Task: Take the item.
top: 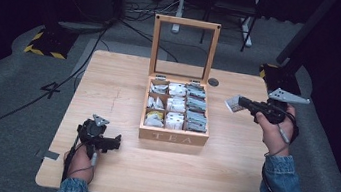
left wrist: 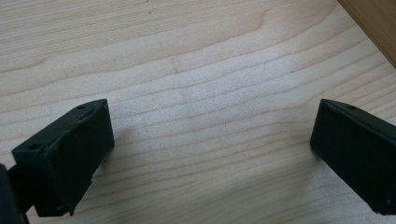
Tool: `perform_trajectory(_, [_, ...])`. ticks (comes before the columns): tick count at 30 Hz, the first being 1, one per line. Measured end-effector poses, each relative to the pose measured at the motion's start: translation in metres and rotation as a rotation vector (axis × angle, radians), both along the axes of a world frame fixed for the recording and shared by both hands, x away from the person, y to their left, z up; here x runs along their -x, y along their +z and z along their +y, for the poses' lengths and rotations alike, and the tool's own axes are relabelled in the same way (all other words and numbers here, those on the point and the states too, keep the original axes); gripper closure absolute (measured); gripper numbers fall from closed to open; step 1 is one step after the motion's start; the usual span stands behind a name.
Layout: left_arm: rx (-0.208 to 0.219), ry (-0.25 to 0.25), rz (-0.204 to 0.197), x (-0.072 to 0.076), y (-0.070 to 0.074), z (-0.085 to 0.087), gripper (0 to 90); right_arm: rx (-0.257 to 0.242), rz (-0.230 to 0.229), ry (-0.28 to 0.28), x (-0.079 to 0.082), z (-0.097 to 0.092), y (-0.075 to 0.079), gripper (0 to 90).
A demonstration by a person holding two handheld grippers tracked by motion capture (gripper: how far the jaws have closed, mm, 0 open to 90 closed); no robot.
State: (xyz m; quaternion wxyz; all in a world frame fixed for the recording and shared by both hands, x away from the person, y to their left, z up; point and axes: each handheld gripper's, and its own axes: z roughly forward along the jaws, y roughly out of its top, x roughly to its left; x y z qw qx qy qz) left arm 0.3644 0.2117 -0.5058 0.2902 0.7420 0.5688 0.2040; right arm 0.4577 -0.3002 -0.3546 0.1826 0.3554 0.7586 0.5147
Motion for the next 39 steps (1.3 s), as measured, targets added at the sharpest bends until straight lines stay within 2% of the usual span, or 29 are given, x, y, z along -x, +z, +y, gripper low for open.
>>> perform_trajectory(5, [0.000, 0.000, 0.000, 0.000, 0.000, 0.000, 0.0, -0.010, 0.030, -0.020, -0.007, -0.006, -0.009, 90.0])
perform_trajectory(15, [0.000, 0.000, 0.000, 0.000, 0.000, 0.000, 0.0, 0.006, 0.103, -0.071, -0.023, -0.016, -0.034, 90.0])
perform_trajectory(26, [0.000, 0.000, 0.000, 0.000, 0.000, 0.000, 0.0, 0.020, 0.197, -0.114, -0.040, -0.025, -0.070, 90.0])
perform_trajectory(33, [0.002, 0.000, 0.001, 0.000, 0.000, 0.000, 0.0, 0.033, 0.248, -0.128, -0.046, -0.028, -0.085, 90.0])
perform_trajectory(39, [-0.001, 0.000, 0.000, 0.000, 0.000, 0.000, 0.0, 0.041, 0.275, -0.136, -0.048, -0.030, -0.091, 90.0])
